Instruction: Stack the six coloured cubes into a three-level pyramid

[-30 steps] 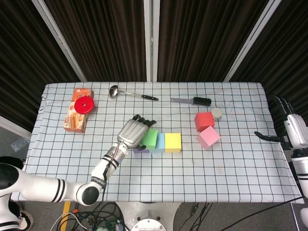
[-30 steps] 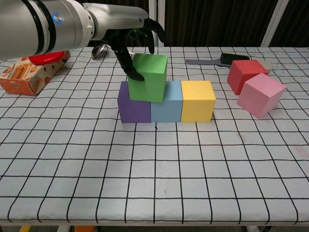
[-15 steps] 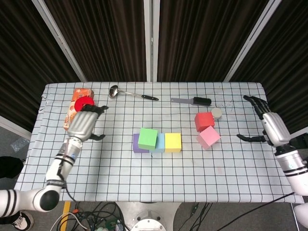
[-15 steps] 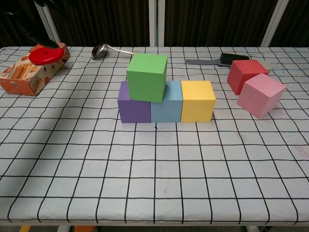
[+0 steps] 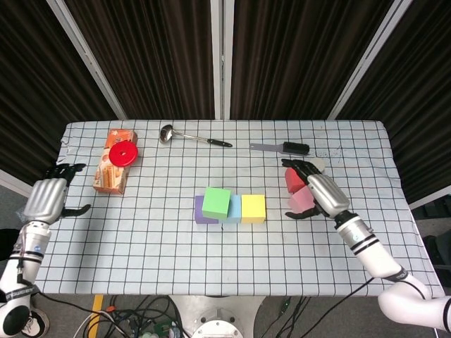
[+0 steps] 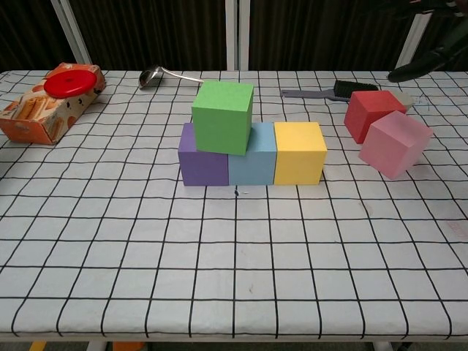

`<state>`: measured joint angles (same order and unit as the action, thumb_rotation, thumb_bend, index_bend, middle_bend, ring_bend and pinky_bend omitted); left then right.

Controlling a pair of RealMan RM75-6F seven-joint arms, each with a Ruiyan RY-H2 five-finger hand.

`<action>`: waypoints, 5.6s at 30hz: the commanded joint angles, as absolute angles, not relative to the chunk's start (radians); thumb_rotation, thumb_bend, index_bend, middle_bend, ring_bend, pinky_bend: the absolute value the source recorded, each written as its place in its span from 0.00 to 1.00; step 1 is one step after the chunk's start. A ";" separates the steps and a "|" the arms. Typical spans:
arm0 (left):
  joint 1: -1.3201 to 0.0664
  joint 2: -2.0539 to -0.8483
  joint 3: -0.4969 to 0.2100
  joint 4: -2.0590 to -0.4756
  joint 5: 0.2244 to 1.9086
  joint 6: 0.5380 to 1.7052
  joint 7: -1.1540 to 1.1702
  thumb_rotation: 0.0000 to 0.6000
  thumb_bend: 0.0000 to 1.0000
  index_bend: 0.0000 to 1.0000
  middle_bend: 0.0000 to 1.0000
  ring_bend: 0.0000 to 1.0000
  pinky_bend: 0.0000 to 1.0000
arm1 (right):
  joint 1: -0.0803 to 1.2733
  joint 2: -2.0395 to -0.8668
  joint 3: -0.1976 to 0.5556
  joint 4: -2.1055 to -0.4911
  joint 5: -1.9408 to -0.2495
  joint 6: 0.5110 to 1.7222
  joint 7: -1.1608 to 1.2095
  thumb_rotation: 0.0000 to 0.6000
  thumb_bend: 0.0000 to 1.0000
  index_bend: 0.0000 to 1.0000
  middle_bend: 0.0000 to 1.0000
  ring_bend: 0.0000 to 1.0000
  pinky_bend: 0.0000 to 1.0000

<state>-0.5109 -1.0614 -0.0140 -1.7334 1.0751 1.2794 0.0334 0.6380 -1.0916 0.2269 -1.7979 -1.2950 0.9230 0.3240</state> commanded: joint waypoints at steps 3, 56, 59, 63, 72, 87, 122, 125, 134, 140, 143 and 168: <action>-0.427 -1.106 0.000 -1.626 1.140 1.296 -0.091 1.00 0.13 0.16 0.19 0.10 0.11 | 0.719 -1.186 0.269 -1.879 -1.132 0.888 0.181 1.00 0.00 0.00 0.14 0.00 0.00; -0.282 -1.184 -0.039 -1.353 1.347 1.196 -0.375 1.00 0.13 0.17 0.19 0.09 0.11 | 0.921 -1.508 0.284 -1.721 -0.940 0.928 -0.190 1.00 0.33 0.00 0.38 0.00 0.00; -0.282 -1.185 -0.041 -1.353 1.350 1.192 -0.371 1.00 0.13 0.17 0.19 0.09 0.11 | 0.917 -1.499 0.273 -1.687 -1.021 0.888 -0.126 1.00 0.33 0.00 0.38 0.00 0.00; -0.282 -1.186 -0.045 -1.353 1.353 1.187 -0.367 1.00 0.13 0.17 0.19 0.09 0.11 | 0.912 -1.495 0.263 -1.644 -1.102 0.850 -0.042 1.00 0.33 0.00 0.38 0.00 0.00; -0.278 -1.189 -0.057 -1.342 1.349 1.178 -0.384 1.00 0.13 0.17 0.19 0.09 0.11 | 0.906 -1.508 0.246 -1.560 -1.215 0.838 0.062 1.00 0.33 0.00 0.38 0.00 0.00; -0.273 -1.190 -0.064 -1.335 1.357 1.171 -0.387 1.00 0.13 0.17 0.19 0.09 0.11 | 0.899 -1.522 0.239 -1.539 -1.251 0.847 0.095 1.00 0.33 0.00 0.37 0.00 0.00; -0.267 -1.188 -0.066 -1.312 1.374 1.155 -0.426 1.00 0.13 0.17 0.19 0.09 0.11 | 0.882 -1.561 0.252 -1.562 -1.181 0.887 0.000 1.00 0.33 0.00 0.37 0.00 0.00; -0.267 -1.189 -0.065 -1.309 1.375 1.153 -0.428 1.00 0.13 0.17 0.19 0.09 0.11 | 0.883 -1.563 0.254 -1.562 -1.173 0.886 -0.008 1.00 0.33 0.00 0.37 0.00 0.00; -0.264 -1.190 -0.064 -1.303 1.377 1.151 -0.441 1.00 0.13 0.17 0.19 0.09 0.11 | 0.885 -1.569 0.257 -1.563 -1.154 0.879 -0.023 1.00 0.33 0.00 0.37 0.00 0.00; -0.265 -1.189 -0.061 -1.299 1.382 1.144 -0.454 1.00 0.13 0.17 0.19 0.09 0.11 | 0.884 -1.568 0.259 -1.567 -1.148 0.882 -0.032 1.00 0.33 0.00 0.37 0.00 0.00; -0.265 -1.189 -0.061 -1.298 1.384 1.145 -0.456 1.00 0.13 0.17 0.19 0.09 0.11 | 0.885 -1.569 0.259 -1.569 -1.144 0.881 -0.035 1.00 0.33 0.00 0.37 0.00 0.00; -0.263 -1.189 -0.063 -1.292 1.381 1.140 -0.469 1.00 0.13 0.17 0.19 0.09 0.11 | 0.888 -1.556 0.261 -1.572 -1.117 0.856 -0.041 1.00 0.12 0.00 0.06 0.00 0.00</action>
